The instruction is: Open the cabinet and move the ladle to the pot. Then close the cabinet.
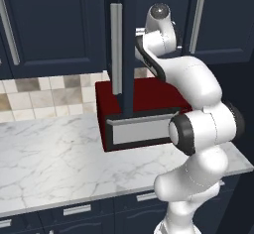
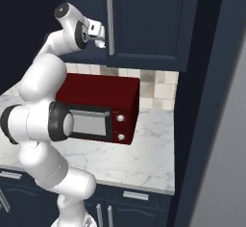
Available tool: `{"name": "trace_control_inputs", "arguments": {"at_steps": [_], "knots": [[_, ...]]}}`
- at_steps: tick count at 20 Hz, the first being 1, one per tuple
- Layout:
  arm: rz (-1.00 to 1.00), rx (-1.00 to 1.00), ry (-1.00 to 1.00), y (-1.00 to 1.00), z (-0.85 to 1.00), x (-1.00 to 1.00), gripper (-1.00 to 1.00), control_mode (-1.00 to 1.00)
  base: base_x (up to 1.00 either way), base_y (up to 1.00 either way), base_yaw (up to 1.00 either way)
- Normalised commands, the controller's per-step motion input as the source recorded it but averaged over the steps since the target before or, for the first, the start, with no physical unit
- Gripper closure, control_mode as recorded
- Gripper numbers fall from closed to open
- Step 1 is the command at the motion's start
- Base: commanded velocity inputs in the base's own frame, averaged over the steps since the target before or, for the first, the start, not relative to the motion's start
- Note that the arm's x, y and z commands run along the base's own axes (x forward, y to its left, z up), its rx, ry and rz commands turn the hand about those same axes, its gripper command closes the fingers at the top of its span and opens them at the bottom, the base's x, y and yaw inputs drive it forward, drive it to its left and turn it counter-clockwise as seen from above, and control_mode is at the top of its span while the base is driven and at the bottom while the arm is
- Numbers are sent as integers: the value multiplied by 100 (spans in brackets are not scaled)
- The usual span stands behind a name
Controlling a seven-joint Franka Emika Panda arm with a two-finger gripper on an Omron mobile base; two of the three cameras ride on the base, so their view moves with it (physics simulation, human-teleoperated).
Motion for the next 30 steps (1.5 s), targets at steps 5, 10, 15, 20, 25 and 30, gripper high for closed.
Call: {"name": "trace_control_inputs", "arguments": {"at_steps": [5,10,15,20,25,30], "knots": [[-4,0,8,-2,-17,37,-100,-100,0,0,0],[-7,0,2,0,-34,1,-100,-100,0,0,0],[-7,0,4,0,-51,7,100,-100,0,0,0],[-1,1,1,-5,-33,28,100,-100,0,0,0],[9,7,0,0,-11,-4,100,-100,0,0,0],[26,10,0,22,-5,-15,100,-100,0,0,0]]}}
